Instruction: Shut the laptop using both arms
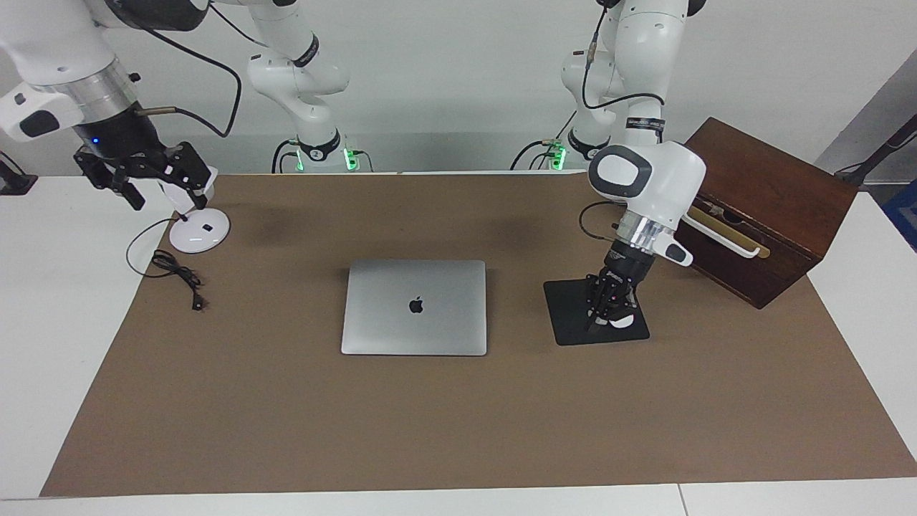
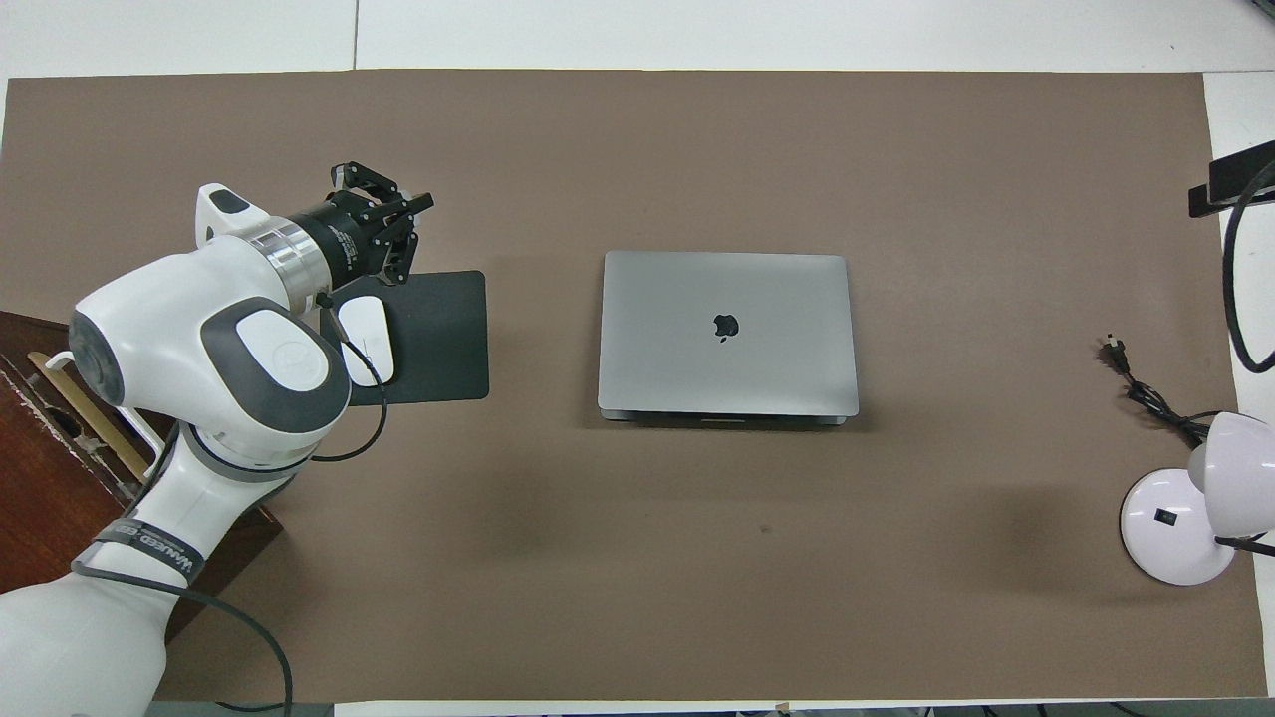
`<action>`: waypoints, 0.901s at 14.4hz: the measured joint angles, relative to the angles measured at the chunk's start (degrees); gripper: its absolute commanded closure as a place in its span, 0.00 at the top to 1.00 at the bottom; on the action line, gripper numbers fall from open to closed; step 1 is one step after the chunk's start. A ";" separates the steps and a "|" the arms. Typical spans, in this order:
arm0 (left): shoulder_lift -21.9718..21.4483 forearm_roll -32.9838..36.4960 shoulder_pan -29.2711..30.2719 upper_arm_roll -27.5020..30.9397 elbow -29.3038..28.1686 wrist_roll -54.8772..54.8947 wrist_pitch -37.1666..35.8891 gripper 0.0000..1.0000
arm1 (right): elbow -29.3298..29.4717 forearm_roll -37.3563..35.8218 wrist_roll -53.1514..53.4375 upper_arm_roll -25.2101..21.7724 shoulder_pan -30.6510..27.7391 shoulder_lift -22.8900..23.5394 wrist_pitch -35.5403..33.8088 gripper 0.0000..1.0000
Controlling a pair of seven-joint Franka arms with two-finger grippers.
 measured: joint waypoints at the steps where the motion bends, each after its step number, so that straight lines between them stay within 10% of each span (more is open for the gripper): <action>1: -0.07 4.35 1.44 0.51 0.75 0.11 -2.22 0.00 | -1.83 -0.50 0.25 1.25 -1.01 -0.73 1.04 1.00; 13: -6.46 48.03 5.59 7.85 10.95 18.46 -48.67 0.00 | -16.31 -0.65 2.52 2.08 -3.26 -9.81 5.85 1.00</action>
